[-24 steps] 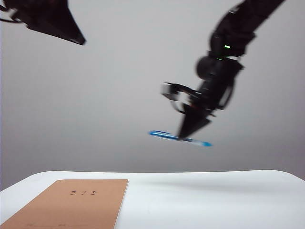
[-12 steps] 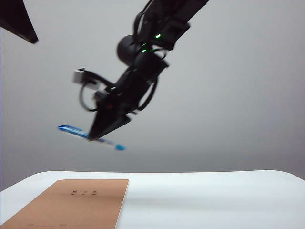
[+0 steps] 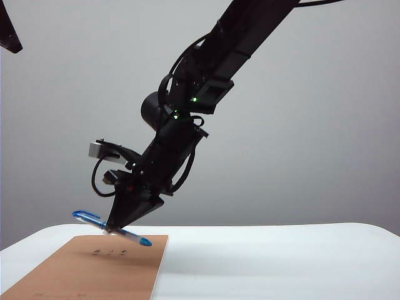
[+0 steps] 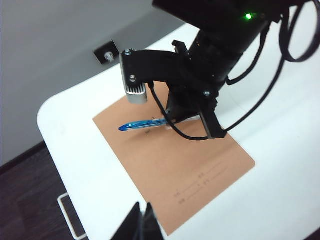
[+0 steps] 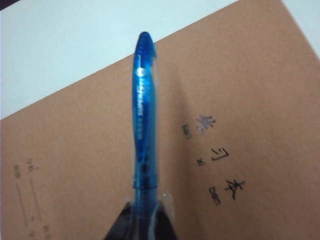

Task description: Pick up a pen on the table and place it on the notebook.

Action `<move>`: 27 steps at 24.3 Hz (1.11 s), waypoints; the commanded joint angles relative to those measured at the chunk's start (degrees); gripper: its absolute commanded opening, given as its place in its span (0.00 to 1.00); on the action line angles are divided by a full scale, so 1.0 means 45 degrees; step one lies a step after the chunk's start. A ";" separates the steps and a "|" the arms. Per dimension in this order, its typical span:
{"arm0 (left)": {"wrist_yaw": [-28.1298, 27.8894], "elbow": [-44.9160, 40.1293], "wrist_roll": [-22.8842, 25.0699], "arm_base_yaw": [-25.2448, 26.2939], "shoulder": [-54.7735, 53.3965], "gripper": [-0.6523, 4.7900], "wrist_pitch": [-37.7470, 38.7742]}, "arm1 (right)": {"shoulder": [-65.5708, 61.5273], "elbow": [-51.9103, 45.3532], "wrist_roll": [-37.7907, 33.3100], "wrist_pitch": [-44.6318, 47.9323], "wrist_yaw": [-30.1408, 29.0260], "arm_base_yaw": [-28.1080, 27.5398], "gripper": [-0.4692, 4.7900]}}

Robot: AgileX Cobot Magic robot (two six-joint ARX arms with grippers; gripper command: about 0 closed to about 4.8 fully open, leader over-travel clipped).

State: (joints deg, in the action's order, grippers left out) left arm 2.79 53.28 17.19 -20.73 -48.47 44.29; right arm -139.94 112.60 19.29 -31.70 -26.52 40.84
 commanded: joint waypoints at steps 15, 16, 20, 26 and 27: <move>0.0573 0.0029 0.0233 -0.0005 0.0029 0.11 0.0053 | -0.1083 0.0049 -0.0092 0.0476 0.0306 0.0345 0.41; 0.0578 0.0029 0.0233 -0.0005 0.0029 0.11 0.0053 | -0.1083 0.0049 -0.0102 0.0335 0.0296 0.0345 0.55; 0.0578 0.0029 0.0233 -0.0005 0.0029 0.11 0.0053 | -0.1073 0.0049 -0.0345 0.0112 -0.0189 0.0359 0.81; 0.0578 0.0029 0.0228 -0.0005 0.0029 0.11 -0.0005 | -0.0345 0.0078 -0.0466 -0.0529 0.0058 0.0141 1.00; 0.0578 0.0029 0.0228 -0.0005 0.0029 0.11 -0.0010 | -0.0160 0.0112 -0.0398 -0.0738 0.0228 0.0087 1.00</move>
State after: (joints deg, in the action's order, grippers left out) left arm 5.04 53.28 18.20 -20.75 -48.45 44.82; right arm -142.61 112.64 17.34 -34.20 -26.20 41.45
